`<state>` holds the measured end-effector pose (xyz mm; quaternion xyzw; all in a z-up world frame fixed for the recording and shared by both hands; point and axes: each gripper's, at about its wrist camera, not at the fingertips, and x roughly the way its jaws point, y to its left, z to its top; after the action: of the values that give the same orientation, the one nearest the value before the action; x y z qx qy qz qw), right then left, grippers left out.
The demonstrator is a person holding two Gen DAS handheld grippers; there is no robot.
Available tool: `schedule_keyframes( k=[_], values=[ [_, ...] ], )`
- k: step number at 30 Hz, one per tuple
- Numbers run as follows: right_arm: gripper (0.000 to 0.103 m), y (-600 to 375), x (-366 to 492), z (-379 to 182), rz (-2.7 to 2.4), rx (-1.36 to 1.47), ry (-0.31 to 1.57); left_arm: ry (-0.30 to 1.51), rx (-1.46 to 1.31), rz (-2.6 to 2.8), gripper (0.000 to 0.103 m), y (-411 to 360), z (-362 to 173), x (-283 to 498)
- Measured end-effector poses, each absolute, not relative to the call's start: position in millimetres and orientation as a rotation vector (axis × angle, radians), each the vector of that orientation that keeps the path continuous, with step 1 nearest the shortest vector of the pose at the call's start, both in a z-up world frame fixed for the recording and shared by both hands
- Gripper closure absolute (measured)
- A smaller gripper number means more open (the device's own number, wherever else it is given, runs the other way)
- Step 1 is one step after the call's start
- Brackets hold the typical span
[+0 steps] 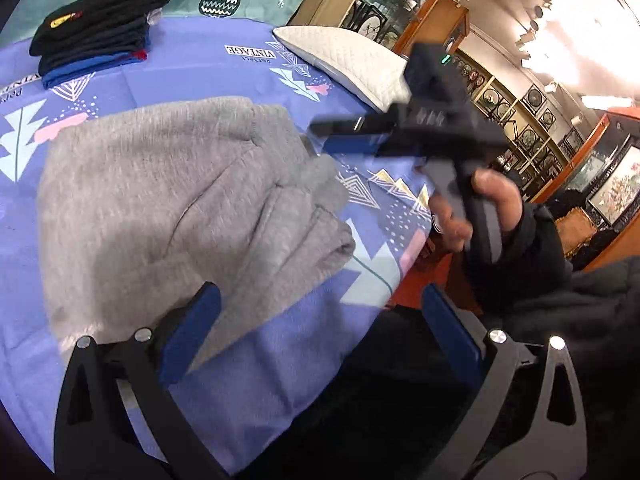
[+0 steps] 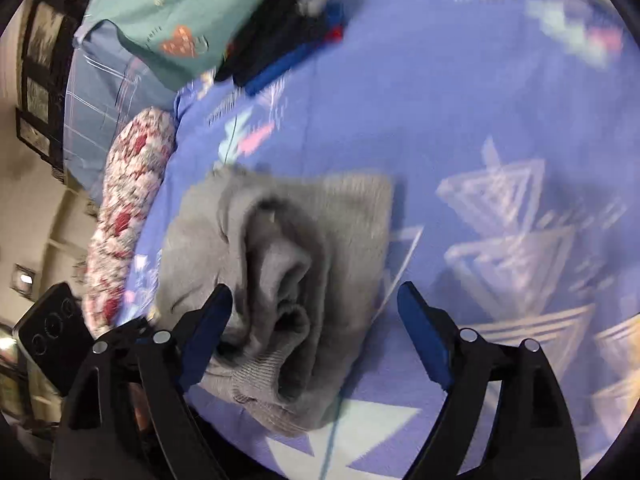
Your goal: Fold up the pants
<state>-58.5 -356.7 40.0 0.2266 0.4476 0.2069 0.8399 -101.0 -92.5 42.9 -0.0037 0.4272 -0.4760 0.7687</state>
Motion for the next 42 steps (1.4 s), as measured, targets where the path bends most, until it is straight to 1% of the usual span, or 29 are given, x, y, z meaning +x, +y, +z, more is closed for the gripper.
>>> schedule_keyframes(
  k=[3,5,8,10,11,12,13,14,15,17,18,19,21,23,26,28,29,30,31,32,34,35,36,37,38,39,40,41,42],
  values=[
    [0.018,-354.7,-73.5,95.8,0.488,0.424,0.78,0.945,-0.033,-1.049,0.002,-89.1,39.0,-99.5],
    [0.017,-332.9,-72.3,120.6,0.624,0.401,0.743,0.967,-0.057,-1.042,0.002,-93.2,35.5,-94.8],
    [0.017,-296.7,-54.6,120.2,0.744,0.411,0.8,0.958,-0.024,-1.038,0.002,-103.7,35.1,-97.0],
    [0.017,-283.9,-34.4,92.8,0.666,0.377,0.918,0.953,-0.001,-1.033,0.002,-105.7,33.2,-101.6],
    [0.02,-282.9,-23.0,70.6,0.616,0.37,0.992,0.953,-0.004,-1.041,0.002,-105.7,31.9,-101.2],
    [0.035,-286.4,-11.6,44.9,0.578,0.387,1.059,0.953,-0.01,-1.048,0.002,-104.4,29.8,-101.2],
    [0.047,-288.4,-5.6,27.1,0.558,0.418,1.092,0.948,-0.009,-1.047,0.002,-104.1,28.4,-101.3],
    [0.067,-298.1,-2.2,15.1,0.543,0.472,1.084,0.944,-0.003,-1.045,0.002,-104.6,27.8,-101.7],
    [0.074,-311.2,-1.2,8.6,0.54,0.538,1.082,0.94,0.008,-1.044,0.002,-106.1,28.6,-102.8],
    [0.073,-322.7,-0.2,17.8,0.548,0.608,1.085,0.916,0.046,-1.023,0.002,-106.8,33.6,-107.5],
    [0.069,-318.3,-1.7,29.7,0.55,0.578,1.061,0.897,0.066,-1.007,0.002,-106.0,37.2,-110.5],
    [0.068,-312.4,-3.8,50.5,0.568,0.514,1.019,0.868,0.093,-0.99,0.002,-102.6,42.9,-115.3],
    [0.068,-292.1,-8.8,81.5,0.656,0.43,0.969,0.823,0.119,-0.965,0.002,-93.9,51.4,-122.5],
    [0.068,-253.9,-5.5,102.3,0.75,0.337,0.959,0.819,0.104,-0.939,0.002,-81.3,52.6,-121.8],
    [0.068,-197.9,22.1,95.3,0.804,0.259,1.036,0.901,0.024,-0.916,0.002,-67.3,32.2,-106.9],
    [0.068,-169.6,50.8,66.3,0.735,0.217,1.131,0.912,-0.008,-0.919,0.002,-65.2,19.8,-103.4],
    [0.071,-165.4,64.1,47.1,0.689,0.21,1.179,0.9,-0.002,-0.905,0.002,-66.4,16.3,-104.4],
    [0.079,-163.6,75.1,29.2,0.66,0.213,1.215,0.89,0.01,-0.891,0.002,-68.0,15.1,-105.4],
    [0.084,-163.6,86.4,11.7,0.642,0.238,1.255,0.885,0.031,-0.879,0.002,-70.4,14.2,-106.7],
    [0.091,-167.2,92.9,2.8,0.64,0.282,1.269,0.879,0.047,-0.878,0.002,-71.6,14.8,-107.9],
    [0.089,-180.7,92.5,5.2,0.675,0.36,1.257,0.871,0.053,-0.892,0.002,-71.0,17.4,-108.9],
    [0.085,-189.3,88.9,13.6,0.702,0.391,1.23,0.868,0.055,-0.898,0.002,-70.3,20.0,-109.2],
    [0.071,-198.0,82.6,19.4,0.718,0.409,1.202,0.863,0.055,-0.903,0.002,-68.2,24.8,-109.3],
    [0.06,-212.4,73.5,32.5,0.73,0.424,1.161,0.846,0.056,-0.909,0.002,-63.9,33.3,-110.1],
    [0.036,-230.1,61.5,48.6,0.729,0.421,1.117,0.823,0.056,-0.908,0.002,-58.5,41.9,-110.7],
    [0.02,-242.2,50.6,62.5,0.724,0.411,1.067,0.783,0.048,-0.902,0.002,-48.0,54.5,-110.4],
    [0.014,-253.0,37.1,77.7,0.705,0.4,1.015,0.756,0.035,-0.892,0.002,-38.7,62.9,-108.3],
    [0.005,-272.8,20.2,92.4,0.669,0.393,0.946,0.739,0.013,-0.876,0.002,-26.9,69.8,-102.2],
    [0.001,-289.5,5.6,102.6,0.636,0.39,0.894,0.739,-0.017,-0.853,0.002,-14.9,72.4,-91.0]
  ],
)
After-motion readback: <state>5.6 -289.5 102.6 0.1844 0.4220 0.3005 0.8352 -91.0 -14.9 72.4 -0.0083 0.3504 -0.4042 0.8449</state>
